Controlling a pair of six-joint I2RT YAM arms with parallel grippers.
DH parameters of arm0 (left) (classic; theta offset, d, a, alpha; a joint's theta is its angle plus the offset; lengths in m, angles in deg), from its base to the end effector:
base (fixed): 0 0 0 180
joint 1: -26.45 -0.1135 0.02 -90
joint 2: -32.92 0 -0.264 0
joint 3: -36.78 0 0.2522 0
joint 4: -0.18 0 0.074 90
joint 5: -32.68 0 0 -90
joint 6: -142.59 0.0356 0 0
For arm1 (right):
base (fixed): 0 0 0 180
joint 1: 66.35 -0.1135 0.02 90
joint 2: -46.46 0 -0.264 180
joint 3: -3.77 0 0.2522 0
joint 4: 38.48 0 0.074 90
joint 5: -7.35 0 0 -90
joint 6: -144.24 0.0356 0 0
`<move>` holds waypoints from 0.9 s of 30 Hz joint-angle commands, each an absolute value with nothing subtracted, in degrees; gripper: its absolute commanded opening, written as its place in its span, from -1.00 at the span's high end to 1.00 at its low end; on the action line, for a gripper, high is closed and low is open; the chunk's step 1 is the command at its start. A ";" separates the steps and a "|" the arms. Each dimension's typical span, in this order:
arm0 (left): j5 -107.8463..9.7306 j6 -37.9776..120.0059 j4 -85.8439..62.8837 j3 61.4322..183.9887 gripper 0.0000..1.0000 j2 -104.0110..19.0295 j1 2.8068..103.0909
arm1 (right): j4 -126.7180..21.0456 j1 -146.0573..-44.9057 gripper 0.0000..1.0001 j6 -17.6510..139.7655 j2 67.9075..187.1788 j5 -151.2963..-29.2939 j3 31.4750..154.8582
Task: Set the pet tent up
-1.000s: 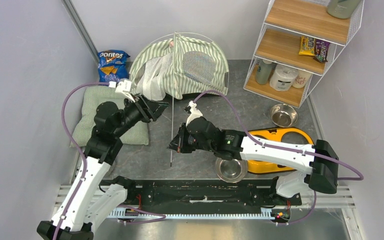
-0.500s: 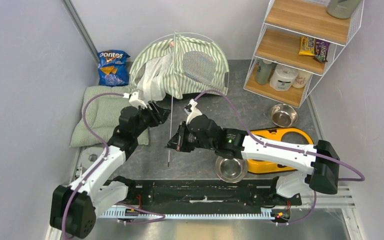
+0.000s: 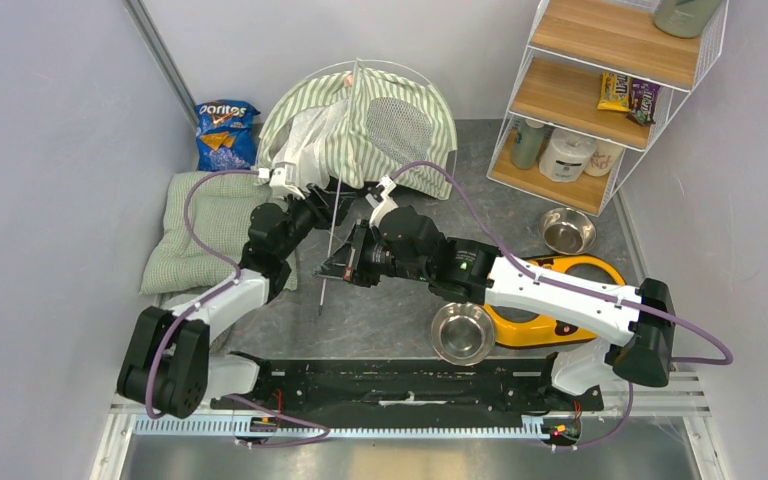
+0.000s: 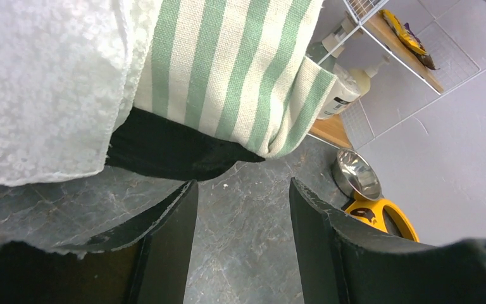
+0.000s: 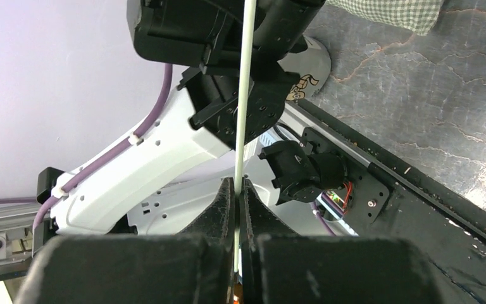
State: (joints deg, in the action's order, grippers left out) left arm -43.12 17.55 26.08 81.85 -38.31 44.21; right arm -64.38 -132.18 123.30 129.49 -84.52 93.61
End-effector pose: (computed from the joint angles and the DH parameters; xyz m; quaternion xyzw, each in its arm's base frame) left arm 0.2544 -0.0907 0.2518 -0.0194 0.7084 -0.3897 0.5881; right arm 0.1389 0.3124 0.3696 0.0135 0.8144 0.5407 0.2102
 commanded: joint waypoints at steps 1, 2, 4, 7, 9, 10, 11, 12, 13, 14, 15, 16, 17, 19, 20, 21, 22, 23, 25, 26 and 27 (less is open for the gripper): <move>-41.47 16.99 36.92 84.63 -0.25 -42.59 44.47 | -63.14 -131.76 1.00 124.98 129.30 -83.63 96.13; -41.27 16.58 37.80 85.12 -0.26 -43.87 44.47 | -62.45 -131.76 1.00 125.15 129.20 -83.54 95.96; -40.36 14.78 41.36 85.73 -0.34 -46.29 44.42 | -61.94 -131.67 1.00 125.51 129.00 -83.12 95.76; -39.98 11.78 46.31 86.31 -0.45 -49.18 44.60 | -61.82 -131.36 1.00 125.61 128.84 -83.01 96.08; -39.88 11.50 47.13 87.21 -0.46 -50.73 44.73 | -61.95 -131.11 1.00 125.58 128.95 -83.01 96.32; -40.19 11.67 46.96 87.80 -0.46 -51.29 44.81 | -61.93 -131.07 1.00 125.55 128.99 -83.07 96.42; -40.49 11.70 46.45 88.33 -0.42 -51.71 44.82 | -61.90 -131.05 1.00 125.67 128.92 -83.18 96.47; -40.76 11.80 45.93 88.88 -0.32 -52.06 44.77 | -61.91 -130.96 1.00 125.77 128.95 -83.30 96.37; -41.25 11.87 44.88 89.45 -0.15 -52.31 44.82 | -61.92 -130.85 1.00 125.82 128.93 -83.56 96.29; -41.73 12.05 43.89 90.01 -0.03 -52.41 44.82 | -61.97 -130.78 1.00 125.92 128.86 -83.70 96.22; -41.95 12.31 42.74 90.51 0.08 -52.49 44.82 | -61.87 -130.70 1.00 126.08 128.82 -83.87 96.12; -42.26 12.43 41.83 90.94 0.17 -52.55 44.81 | -61.96 -130.63 1.00 126.06 128.87 -84.10 96.11; -42.31 12.59 40.97 91.25 0.25 -52.52 44.82 | -61.91 -130.60 1.00 126.20 128.84 -84.21 96.02; -42.61 12.95 39.85 91.71 0.42 -52.65 44.82 | -61.91 -130.43 1.00 126.15 128.82 -84.56 96.06; -42.80 13.11 39.37 91.80 0.56 -52.58 44.84 | -61.91 -130.34 1.00 126.19 128.83 -84.73 95.98; -42.85 13.20 38.90 91.88 0.67 -52.43 44.82 | -61.90 -130.25 1.00 126.25 128.81 -84.84 95.85; -42.90 13.35 38.28 91.98 0.78 -52.19 44.77 | -62.00 -130.15 1.00 126.24 128.77 -84.98 95.77; -42.78 13.44 37.67 91.94 0.84 -51.98 44.82 | -62.07 -130.09 1.00 126.18 128.57 -84.94 95.63; -42.43 13.66 36.47 91.82 0.96 -51.58 44.82 | -62.41 -129.91 1.00 126.00 128.11 -84.81 95.26; -42.25 13.74 35.94 91.63 0.96 -51.27 44.82 | -62.80 -129.87 1.00 125.69 127.82 -84.62 95.17; -42.21 13.83 35.28 91.43 0.96 -50.91 44.82 | -63.31 -129.82 1.00 125.23 127.62 -84.23 95.06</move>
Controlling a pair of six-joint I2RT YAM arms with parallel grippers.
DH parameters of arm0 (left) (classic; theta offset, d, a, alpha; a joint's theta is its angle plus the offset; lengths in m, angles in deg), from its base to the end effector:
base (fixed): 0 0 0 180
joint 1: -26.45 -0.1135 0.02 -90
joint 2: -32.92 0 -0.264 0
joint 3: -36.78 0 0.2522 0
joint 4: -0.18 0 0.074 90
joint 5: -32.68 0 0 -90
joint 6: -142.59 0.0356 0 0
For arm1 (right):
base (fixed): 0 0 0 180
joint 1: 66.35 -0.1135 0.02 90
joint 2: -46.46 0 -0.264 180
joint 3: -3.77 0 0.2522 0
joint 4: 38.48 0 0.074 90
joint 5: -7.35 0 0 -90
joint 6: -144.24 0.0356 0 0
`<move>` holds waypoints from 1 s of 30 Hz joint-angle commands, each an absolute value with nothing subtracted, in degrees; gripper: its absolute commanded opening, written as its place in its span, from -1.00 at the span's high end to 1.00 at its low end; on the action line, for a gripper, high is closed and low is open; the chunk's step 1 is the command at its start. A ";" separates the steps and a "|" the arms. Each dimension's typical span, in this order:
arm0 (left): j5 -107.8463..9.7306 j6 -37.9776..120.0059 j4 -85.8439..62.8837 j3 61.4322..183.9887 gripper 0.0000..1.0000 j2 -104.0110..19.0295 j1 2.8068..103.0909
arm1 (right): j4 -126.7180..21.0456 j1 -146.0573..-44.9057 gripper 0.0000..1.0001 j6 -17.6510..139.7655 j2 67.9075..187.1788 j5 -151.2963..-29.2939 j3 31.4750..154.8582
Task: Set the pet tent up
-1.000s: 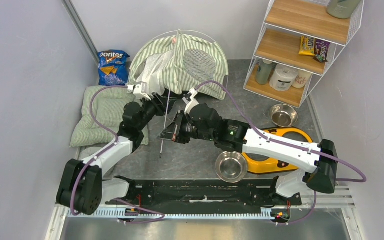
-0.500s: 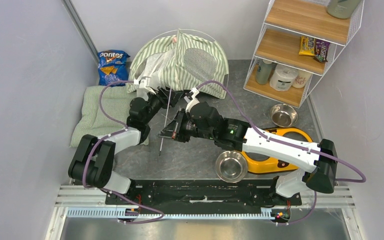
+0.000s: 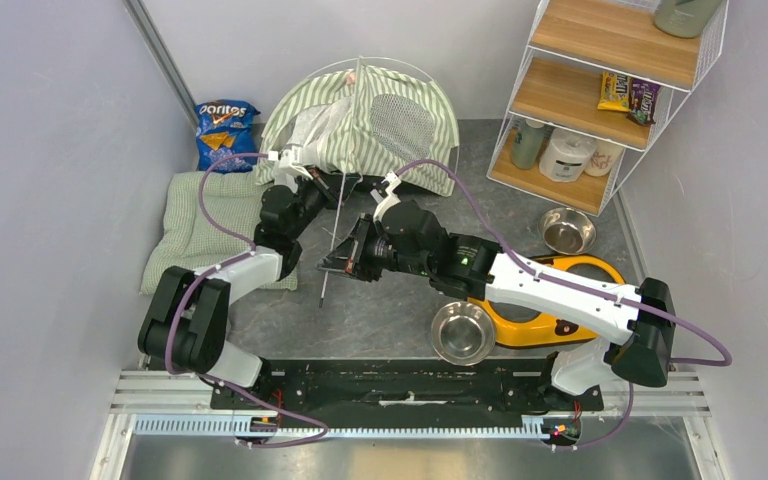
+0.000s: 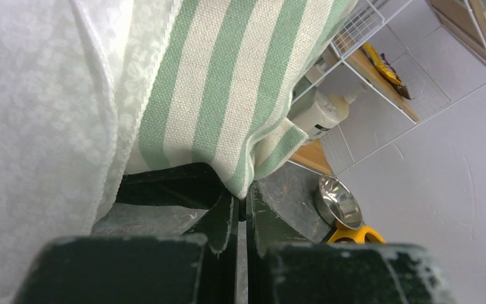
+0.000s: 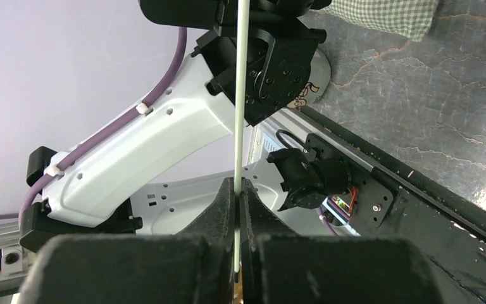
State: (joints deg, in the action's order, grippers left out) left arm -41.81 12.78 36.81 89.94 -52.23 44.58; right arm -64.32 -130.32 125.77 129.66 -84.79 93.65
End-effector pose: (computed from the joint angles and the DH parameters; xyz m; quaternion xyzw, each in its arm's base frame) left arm 0.3007 -0.1085 0.2517 -0.0289 0.6784 -0.4328 0.5930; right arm 0.1492 0.3086 0.3690 0.0429 0.8137 0.5421 0.2053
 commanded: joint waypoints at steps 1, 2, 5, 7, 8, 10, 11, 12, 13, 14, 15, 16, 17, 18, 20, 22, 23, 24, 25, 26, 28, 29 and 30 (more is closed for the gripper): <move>-42.20 13.83 34.60 91.05 0.96 -50.53 44.82 | -63.85 -129.81 1.00 124.76 127.23 -83.88 94.89; -42.11 13.83 33.94 90.70 0.96 -49.98 44.82 | -64.39 -129.73 1.00 123.99 126.86 -83.53 94.66; -41.23 14.07 29.25 89.82 0.96 -47.47 44.82 | -66.73 -129.72 1.00 120.97 125.14 -81.00 93.52; -40.80 14.74 24.72 89.04 0.96 -44.92 44.80 | -68.19 -129.72 1.00 118.17 123.75 -78.57 92.40; -40.53 15.13 22.79 88.32 0.96 -43.68 44.82 | -68.05 -129.72 1.00 116.83 122.81 -77.22 91.35; -40.01 15.85 19.59 86.95 0.96 -40.32 44.77 | -66.38 -129.72 1.00 113.63 121.29 -74.90 89.05; -39.68 16.20 18.25 86.22 0.96 -39.01 44.73 | -66.24 -129.72 1.00 112.90 120.73 -73.41 88.17; -39.32 16.78 17.11 85.68 0.96 -37.57 44.73 | -65.76 -129.72 1.00 111.58 120.35 -72.08 87.67; -39.18 17.41 15.01 85.53 0.96 -36.30 44.73 | -65.32 -129.72 1.00 110.83 120.29 -70.86 87.16; -38.73 18.04 13.21 85.50 0.96 -35.04 44.73 | -64.43 -129.72 1.00 110.35 120.17 -69.83 86.51; -37.92 19.02 11.15 85.57 0.96 -34.11 44.73 | -62.72 -129.72 1.00 110.15 120.14 -68.85 85.53; -37.42 19.64 9.60 85.50 0.96 -32.99 44.71 | -60.46 -129.72 1.00 109.92 120.31 -68.48 84.31; -36.84 20.16 8.54 85.39 0.96 -31.94 44.73 | -58.23 -129.72 1.00 109.94 120.55 -67.73 83.49; -36.20 20.60 7.75 85.20 0.96 -31.03 44.73 | -56.48 -129.68 1.00 109.96 121.06 -67.18 82.82; -35.20 21.49 6.17 84.83 0.96 -29.27 44.71 | -53.38 -129.72 1.00 110.39 122.31 -65.44 81.99; -34.35 22.80 4.70 84.20 0.96 -27.58 44.72 | -49.26 -129.70 1.00 111.08 123.77 -64.44 81.39; -34.22 23.20 4.13 83.93 0.96 -26.68 44.67 | -47.81 -129.70 1.00 111.21 124.41 -63.91 81.27; -34.05 23.58 3.53 83.51 0.96 -25.69 44.66 | -46.08 -129.71 1.00 111.63 125.00 -63.12 81.21; -33.65 23.96 3.13 83.07 0.96 -24.91 44.69 | -44.95 -129.72 1.00 111.94 125.56 -62.30 81.26; -32.97 24.26 3.02 82.55 0.96 -23.95 44.72 | -43.14 -129.73 1.00 111.72 125.96 -61.64 81.25; -32.07 24.27 2.90 81.21 0.96 -22.08 44.74 | -39.56 -129.72 1.00 111.34 126.84 -60.00 81.33; -31.80 24.01 2.41 80.83 0.96 -21.10 44.73 | -37.70 -129.72 1.00 110.74 127.32 -58.93 81.50; -31.75 23.67 0.84 80.88 0.96 -20.06 44.73 | -36.38 -129.72 1.00 109.82 127.87 -57.81 81.88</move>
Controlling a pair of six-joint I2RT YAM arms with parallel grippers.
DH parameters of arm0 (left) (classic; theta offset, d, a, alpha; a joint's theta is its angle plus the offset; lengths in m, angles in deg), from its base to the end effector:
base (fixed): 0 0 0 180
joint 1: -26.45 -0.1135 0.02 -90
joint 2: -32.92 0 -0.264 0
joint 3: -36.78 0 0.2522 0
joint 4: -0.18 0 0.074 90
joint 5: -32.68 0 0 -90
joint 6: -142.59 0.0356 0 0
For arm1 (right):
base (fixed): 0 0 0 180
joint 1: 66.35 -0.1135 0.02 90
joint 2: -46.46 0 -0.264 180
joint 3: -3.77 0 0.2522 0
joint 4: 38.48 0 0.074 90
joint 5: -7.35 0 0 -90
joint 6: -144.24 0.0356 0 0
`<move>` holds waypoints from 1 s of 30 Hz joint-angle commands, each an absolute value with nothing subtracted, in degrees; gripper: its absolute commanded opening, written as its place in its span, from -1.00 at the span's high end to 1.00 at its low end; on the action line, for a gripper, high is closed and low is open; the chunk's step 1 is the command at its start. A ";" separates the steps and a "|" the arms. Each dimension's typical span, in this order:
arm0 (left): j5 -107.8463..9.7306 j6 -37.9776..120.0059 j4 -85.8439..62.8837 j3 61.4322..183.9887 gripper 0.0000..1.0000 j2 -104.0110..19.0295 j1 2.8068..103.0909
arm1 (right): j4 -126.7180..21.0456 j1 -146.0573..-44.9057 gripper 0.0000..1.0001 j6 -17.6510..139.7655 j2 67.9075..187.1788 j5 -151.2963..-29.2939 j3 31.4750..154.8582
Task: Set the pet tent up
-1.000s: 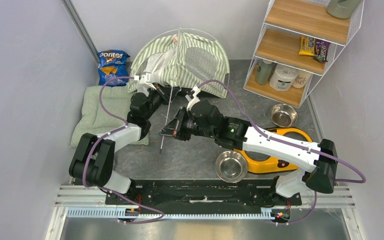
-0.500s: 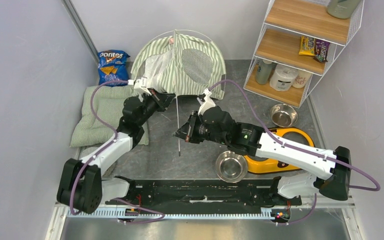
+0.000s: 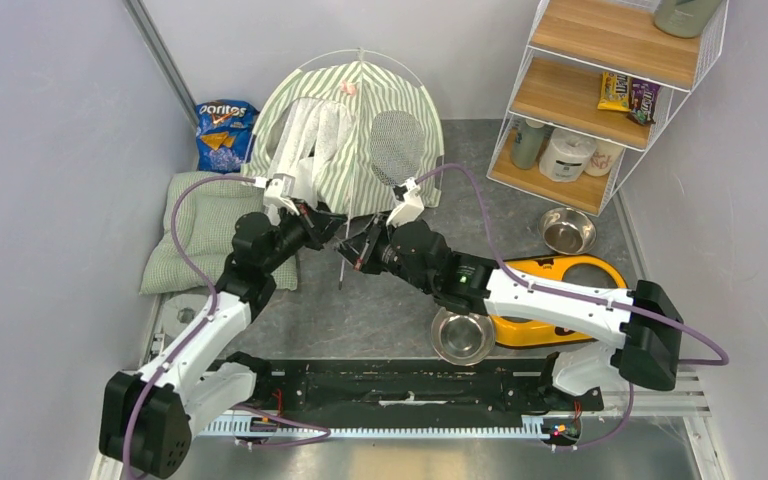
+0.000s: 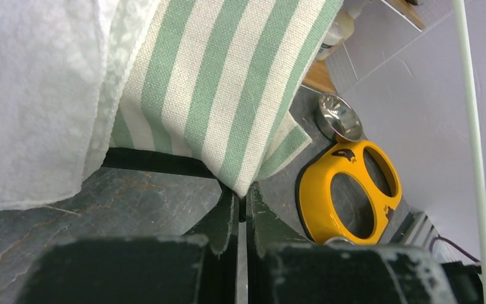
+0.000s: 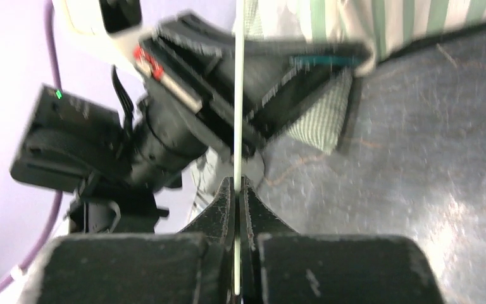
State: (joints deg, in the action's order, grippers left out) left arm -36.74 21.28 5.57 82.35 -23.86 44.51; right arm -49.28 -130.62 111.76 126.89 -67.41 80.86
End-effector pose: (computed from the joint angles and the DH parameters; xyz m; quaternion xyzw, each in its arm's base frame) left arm 0.2143 -0.0831 0.2744 0.0347 0.7391 -0.3959 0.5439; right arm 0.1530 0.2959 0.3327 0.0353 0.7852 0.4815 0.3877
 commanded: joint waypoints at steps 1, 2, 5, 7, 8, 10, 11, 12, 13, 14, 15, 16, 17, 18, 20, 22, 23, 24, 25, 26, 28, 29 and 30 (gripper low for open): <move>-31.50 23.28 -0.38 80.91 0.96 -19.24 44.73 | -35.35 -129.68 1.00 109.04 128.27 -56.81 82.16; -31.07 22.79 -1.15 80.86 0.96 -18.25 44.71 | -33.86 -129.72 1.00 107.97 128.84 -55.92 82.62; -29.78 22.06 -4.65 80.53 0.96 -15.97 44.70 | -31.45 -129.75 1.00 104.96 130.59 -54.66 84.58; -28.72 20.85 -5.73 79.89 0.96 -14.22 44.73 | -31.50 -129.72 1.00 103.27 131.96 -53.59 86.33; -27.78 20.24 -5.85 79.50 0.96 -13.46 44.68 | -30.92 -129.64 1.00 102.56 132.55 -52.96 86.71; -26.67 19.00 -6.64 78.71 0.96 -11.95 44.69 | -29.80 -129.63 1.00 100.91 133.49 -51.82 87.71; -26.66 18.69 -7.44 78.68 0.96 -11.34 44.65 | -29.50 -129.64 1.00 100.26 133.85 -51.32 88.20; -26.65 18.44 -8.06 78.58 0.96 -10.59 44.64 | -29.27 -129.57 1.00 99.55 134.34 -50.86 88.75; -26.57 18.21 -8.37 78.46 0.96 -9.95 44.70 | -29.13 -129.63 1.00 99.03 134.76 -50.49 89.40; -26.47 18.06 -8.52 78.31 0.96 -9.40 44.71 | -29.06 -129.58 1.00 98.61 135.35 -50.33 89.99; -26.47 17.88 -8.87 78.31 0.96 -8.99 44.67 | -28.95 -129.53 1.00 98.28 135.74 -50.25 90.38; -26.47 17.76 -9.32 78.50 0.96 -8.78 44.65 | -29.04 -129.61 1.00 97.88 136.25 -50.02 90.86; -26.11 17.69 -9.70 78.72 0.96 -8.53 44.64 | -29.13 -129.64 1.00 97.92 136.49 -49.69 91.04; -25.95 17.33 -9.94 78.89 0.96 -8.43 44.64 | -29.04 -129.61 1.00 97.85 136.96 -49.56 91.08; -25.92 16.77 -10.42 79.17 0.96 -7.99 44.64 | -29.21 -129.64 1.00 97.42 137.55 -49.02 91.16; -26.28 15.87 -10.49 79.30 0.96 -7.71 44.64 | -29.46 -129.65 1.00 96.95 138.17 -49.15 91.18; -26.78 15.36 -10.72 79.57 0.96 -7.55 44.64 | -29.65 -129.66 1.00 96.63 138.49 -49.39 91.19; -27.81 15.05 -11.54 79.93 0.96 -7.52 44.61 | -29.92 -129.71 1.00 96.70 138.70 -49.98 91.15; -28.54 14.69 -12.44 80.32 0.96 -7.53 44.60 | -30.05 -129.87 1.00 96.21 138.74 -50.26 91.09; -29.27 14.10 -12.99 80.93 0.96 -7.80 44.64 | -30.18 -130.22 1.00 95.26 139.04 -50.41 91.09; -30.51 13.40 -14.59 82.23 0.96 -8.65 44.55 | -32.51 -130.47 1.00 93.90 139.72 -51.78 92.16; -31.35 13.35 -16.26 83.11 0.96 -9.12 44.48 | -33.84 -130.64 1.00 93.48 139.88 -52.06 92.56; -32.32 13.16 -17.54 84.00 0.96 -9.71 44.39 | -34.43 -130.85 1.00 92.97 139.94 -52.41 92.64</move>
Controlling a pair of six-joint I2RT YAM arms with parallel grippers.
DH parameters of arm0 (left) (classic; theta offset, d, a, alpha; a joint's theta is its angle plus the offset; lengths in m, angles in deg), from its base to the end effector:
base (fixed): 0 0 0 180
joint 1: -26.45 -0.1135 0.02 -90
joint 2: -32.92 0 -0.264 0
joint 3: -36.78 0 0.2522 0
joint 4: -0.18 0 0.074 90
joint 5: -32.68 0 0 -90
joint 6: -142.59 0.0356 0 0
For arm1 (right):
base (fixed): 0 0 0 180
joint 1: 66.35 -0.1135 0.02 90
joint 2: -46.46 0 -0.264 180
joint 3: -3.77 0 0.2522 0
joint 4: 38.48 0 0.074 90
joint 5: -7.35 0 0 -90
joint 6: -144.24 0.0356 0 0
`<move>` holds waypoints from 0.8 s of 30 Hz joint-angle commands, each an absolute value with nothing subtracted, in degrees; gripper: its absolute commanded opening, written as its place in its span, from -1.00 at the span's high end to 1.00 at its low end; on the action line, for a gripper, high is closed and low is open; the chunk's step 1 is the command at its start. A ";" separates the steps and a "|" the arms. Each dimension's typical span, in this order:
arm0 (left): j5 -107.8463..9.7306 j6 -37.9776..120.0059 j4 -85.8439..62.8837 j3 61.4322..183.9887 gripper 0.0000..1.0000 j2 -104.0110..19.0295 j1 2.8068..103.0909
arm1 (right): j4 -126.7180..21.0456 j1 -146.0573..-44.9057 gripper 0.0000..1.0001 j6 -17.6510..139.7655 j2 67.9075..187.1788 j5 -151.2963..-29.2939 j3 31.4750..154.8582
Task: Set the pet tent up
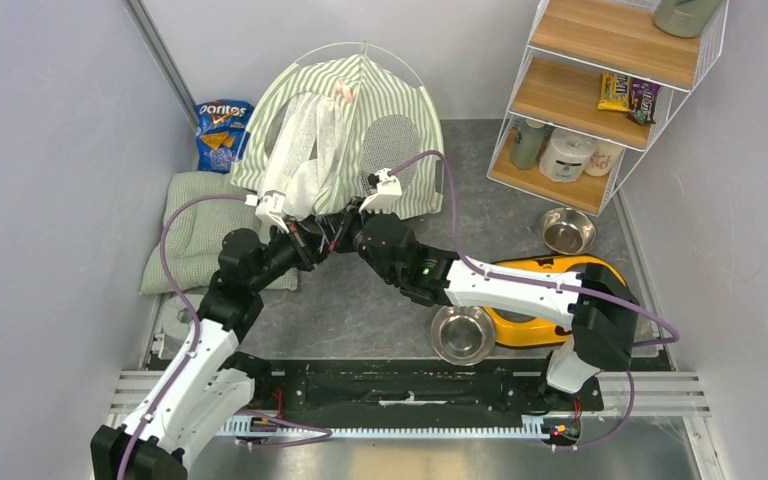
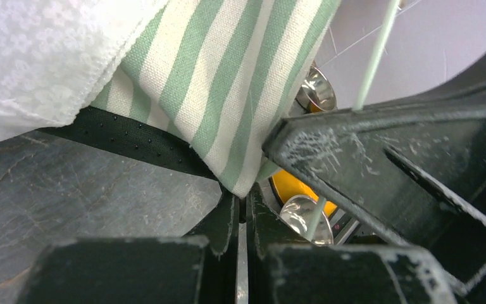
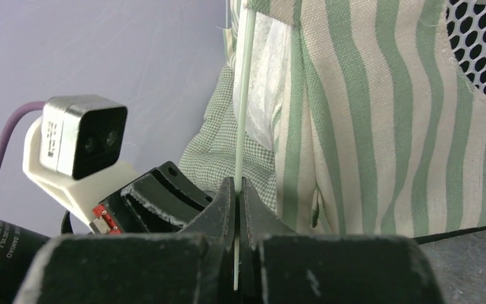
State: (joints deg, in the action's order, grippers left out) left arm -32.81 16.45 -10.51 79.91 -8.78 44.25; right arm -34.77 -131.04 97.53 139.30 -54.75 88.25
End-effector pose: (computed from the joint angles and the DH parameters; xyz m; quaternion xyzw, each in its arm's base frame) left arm 0.1669 -0.0691 0.2783 0.0171 0.7569 -0.4312 0.4908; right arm 0.1808 0.3434 0.3320 0.0281 0.7315 0.4279 0.5301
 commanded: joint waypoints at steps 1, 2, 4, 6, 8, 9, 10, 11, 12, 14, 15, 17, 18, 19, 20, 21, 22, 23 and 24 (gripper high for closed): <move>-33.15 12.83 -18.15 84.69 0.96 -10.16 44.23 | -34.86 -131.18 1.00 92.50 139.93 -53.03 92.61; -34.14 12.00 -18.75 85.02 0.96 -10.54 44.13 | -35.79 -131.41 1.00 92.20 140.01 -53.52 92.77; -35.69 10.20 -18.48 85.31 0.96 -10.91 43.85 | -37.54 -132.20 1.00 91.70 140.44 -54.50 93.29; -37.73 8.83 -18.34 85.22 0.96 -10.88 43.69 | -39.17 -133.02 0.94 91.74 140.36 -55.24 93.45; -39.08 8.50 -18.31 85.03 0.96 -10.90 43.52 | -41.62 -133.41 0.78 92.41 139.90 -55.80 93.49; -39.54 8.43 -18.52 85.02 0.96 -10.90 43.41 | -43.00 -133.42 0.68 92.68 139.49 -56.32 93.70; -39.72 8.39 -18.61 84.88 0.96 -10.75 43.41 | -44.76 -133.42 0.55 92.93 139.02 -56.58 93.90; -39.80 8.38 -18.59 84.67 0.96 -10.70 43.41 | -46.56 -133.42 0.46 93.45 138.58 -57.21 94.08; -39.83 8.45 -18.58 84.36 0.96 -10.59 43.33 | -47.51 -133.42 0.37 93.60 137.96 -57.94 94.13; -39.72 8.85 -18.52 83.80 0.96 -10.28 43.32 | -51.10 -133.37 0.22 95.01 137.22 -59.26 94.58; -39.61 9.18 -18.66 83.45 0.96 -10.04 43.32 | -52.02 -133.41 0.16 95.87 136.72 -60.15 94.40; -39.33 10.32 -19.06 82.92 0.96 -9.63 43.32 | -54.42 -133.42 0.07 97.90 135.62 -60.97 93.77; -39.15 10.93 -19.48 82.73 0.96 -9.42 43.32 | -54.48 -133.42 0.02 98.28 135.05 -61.26 93.15; -38.91 11.71 -20.04 82.60 0.96 -9.34 43.32 | -54.24 -133.40 -0.02 98.59 134.35 -61.20 92.36; -38.79 12.19 -20.70 82.42 0.96 -9.26 43.32 | -53.43 -133.37 -0.05 98.80 133.67 -61.07 91.56; -38.81 12.63 -21.21 82.37 0.96 -9.12 43.32 | -52.72 -133.28 -0.06 98.72 133.21 -61.10 90.81; -38.86 12.97 -21.64 82.24 0.96 -9.14 43.27 | -52.68 -133.17 -0.06 98.56 133.06 -60.97 90.59; -38.79 13.14 -21.88 82.13 0.96 -9.06 43.24 | -52.75 -132.94 -0.06 98.46 133.04 -61.18 90.80; -38.77 13.21 -22.05 82.04 0.96 -8.88 43.24 | -52.90 -132.80 -0.06 98.33 133.25 -61.50 91.05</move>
State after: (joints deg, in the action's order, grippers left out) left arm -39.06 11.49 -19.50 82.86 -9.72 43.49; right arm -52.99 -133.09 97.57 135.89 -60.39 91.16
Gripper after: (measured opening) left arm 0.045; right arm 0.529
